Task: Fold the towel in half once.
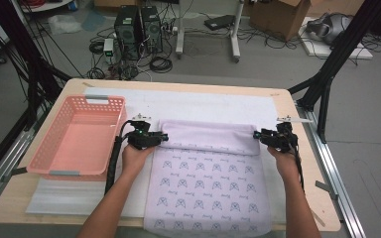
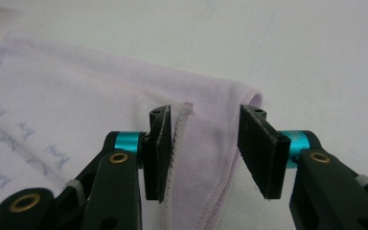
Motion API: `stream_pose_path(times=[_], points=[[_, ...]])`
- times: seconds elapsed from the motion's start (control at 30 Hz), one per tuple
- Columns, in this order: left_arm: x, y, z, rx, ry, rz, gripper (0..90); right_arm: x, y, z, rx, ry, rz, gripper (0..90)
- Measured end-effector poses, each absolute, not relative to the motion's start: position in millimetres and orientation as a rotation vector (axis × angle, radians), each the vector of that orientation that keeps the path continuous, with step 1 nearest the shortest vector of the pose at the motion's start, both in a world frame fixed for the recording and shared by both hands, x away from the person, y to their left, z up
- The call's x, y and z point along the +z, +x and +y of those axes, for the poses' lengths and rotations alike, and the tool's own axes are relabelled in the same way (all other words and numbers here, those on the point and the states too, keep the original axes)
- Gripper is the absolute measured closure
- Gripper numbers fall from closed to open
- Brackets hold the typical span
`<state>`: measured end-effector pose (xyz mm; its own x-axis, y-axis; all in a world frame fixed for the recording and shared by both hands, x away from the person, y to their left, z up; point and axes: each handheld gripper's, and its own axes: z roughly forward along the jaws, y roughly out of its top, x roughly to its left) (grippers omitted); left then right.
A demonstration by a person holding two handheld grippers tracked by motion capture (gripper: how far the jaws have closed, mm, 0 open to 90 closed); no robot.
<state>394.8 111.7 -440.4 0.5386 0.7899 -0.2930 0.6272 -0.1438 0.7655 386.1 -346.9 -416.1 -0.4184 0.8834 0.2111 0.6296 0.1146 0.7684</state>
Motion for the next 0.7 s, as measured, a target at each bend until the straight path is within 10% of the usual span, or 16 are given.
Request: stream_pose_path(times=[0.1, 0.5, 0.63, 0.7], points=[[-441.8, 389.1, 105.9, 0.275, 1.879, 1.134, 86.0, -419.4, 385.3, -347.0, 1.112, 1.490, 2.121, 54.2], [-440.4, 360.9, 119.2, 0.282, 1.826, 1.085, 86.7, -418.9, 360.8, -350.7, 1.206, 1.489, 2.136, 57.6], [-441.0, 351.9, 122.3, 0.264, 1.794, 1.074, 86.8, -431.5, 354.2, -344.6, 1.178, 1.469, 2.171, 86.7], [-441.0, 344.8, 122.7, 0.264, 1.797, 1.056, 87.0, -432.2, 348.3, -346.6, 1.194, 1.470, 2.151, 87.5]])
